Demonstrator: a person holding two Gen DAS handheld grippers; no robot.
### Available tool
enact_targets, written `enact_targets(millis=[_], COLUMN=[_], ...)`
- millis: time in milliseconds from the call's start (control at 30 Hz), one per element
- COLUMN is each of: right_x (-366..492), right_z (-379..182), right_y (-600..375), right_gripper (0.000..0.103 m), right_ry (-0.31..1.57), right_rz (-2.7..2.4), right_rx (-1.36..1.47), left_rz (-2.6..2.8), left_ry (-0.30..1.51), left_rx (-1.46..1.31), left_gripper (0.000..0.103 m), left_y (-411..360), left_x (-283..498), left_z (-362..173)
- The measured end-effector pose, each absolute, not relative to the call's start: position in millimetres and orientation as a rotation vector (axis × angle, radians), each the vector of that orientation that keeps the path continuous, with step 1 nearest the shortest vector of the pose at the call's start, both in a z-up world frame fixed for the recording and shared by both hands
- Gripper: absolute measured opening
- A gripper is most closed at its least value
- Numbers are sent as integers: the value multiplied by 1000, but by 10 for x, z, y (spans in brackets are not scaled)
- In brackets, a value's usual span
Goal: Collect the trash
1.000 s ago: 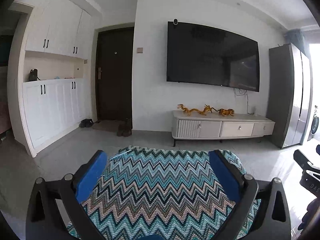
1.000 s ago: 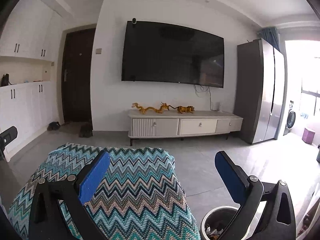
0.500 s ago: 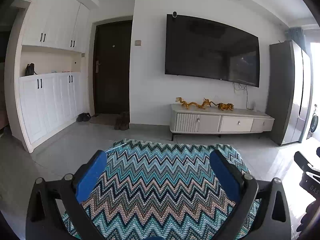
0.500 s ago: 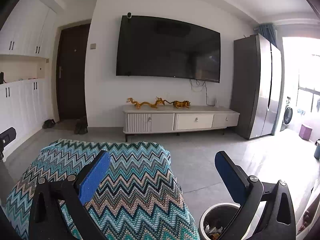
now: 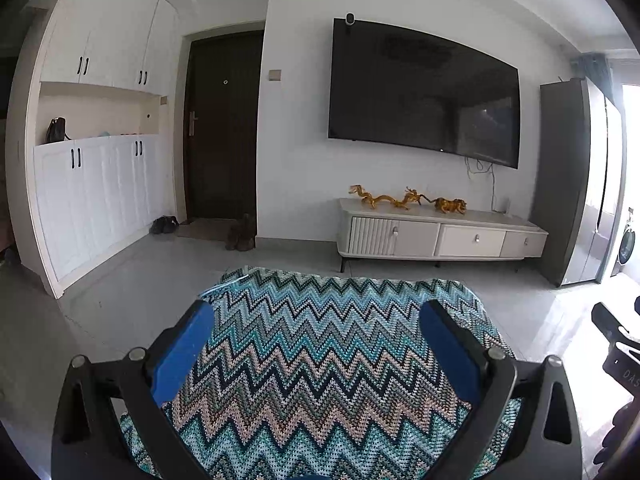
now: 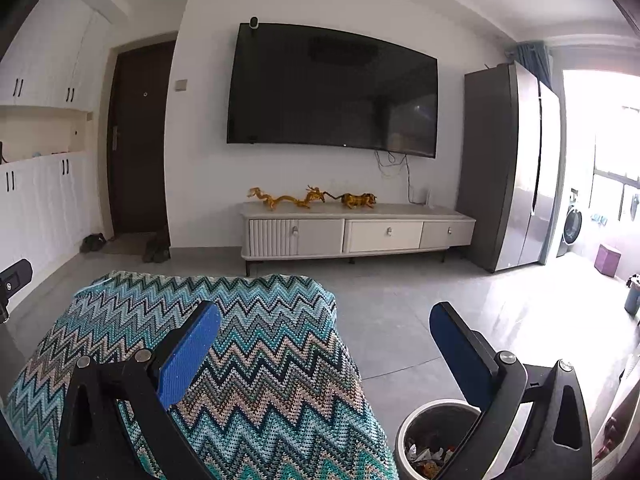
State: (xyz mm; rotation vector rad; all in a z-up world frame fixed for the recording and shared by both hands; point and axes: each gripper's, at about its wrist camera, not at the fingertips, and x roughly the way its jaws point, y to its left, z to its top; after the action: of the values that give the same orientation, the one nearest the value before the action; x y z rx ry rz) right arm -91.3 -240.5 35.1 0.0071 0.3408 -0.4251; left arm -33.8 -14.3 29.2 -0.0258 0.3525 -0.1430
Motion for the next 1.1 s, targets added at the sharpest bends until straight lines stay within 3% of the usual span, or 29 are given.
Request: enact_targets(millis=[1100], right_x=[-873], right_z=[262], right_y=[-2404], right_gripper=[103], right_ry=[354], right_rz=[-410], right_rx=[-1], left_rz=[-140], left_ry=[370], left_rx=[-28], left_gripper=[103], left_y=[-130], left_x=[-281], left_z=[228])
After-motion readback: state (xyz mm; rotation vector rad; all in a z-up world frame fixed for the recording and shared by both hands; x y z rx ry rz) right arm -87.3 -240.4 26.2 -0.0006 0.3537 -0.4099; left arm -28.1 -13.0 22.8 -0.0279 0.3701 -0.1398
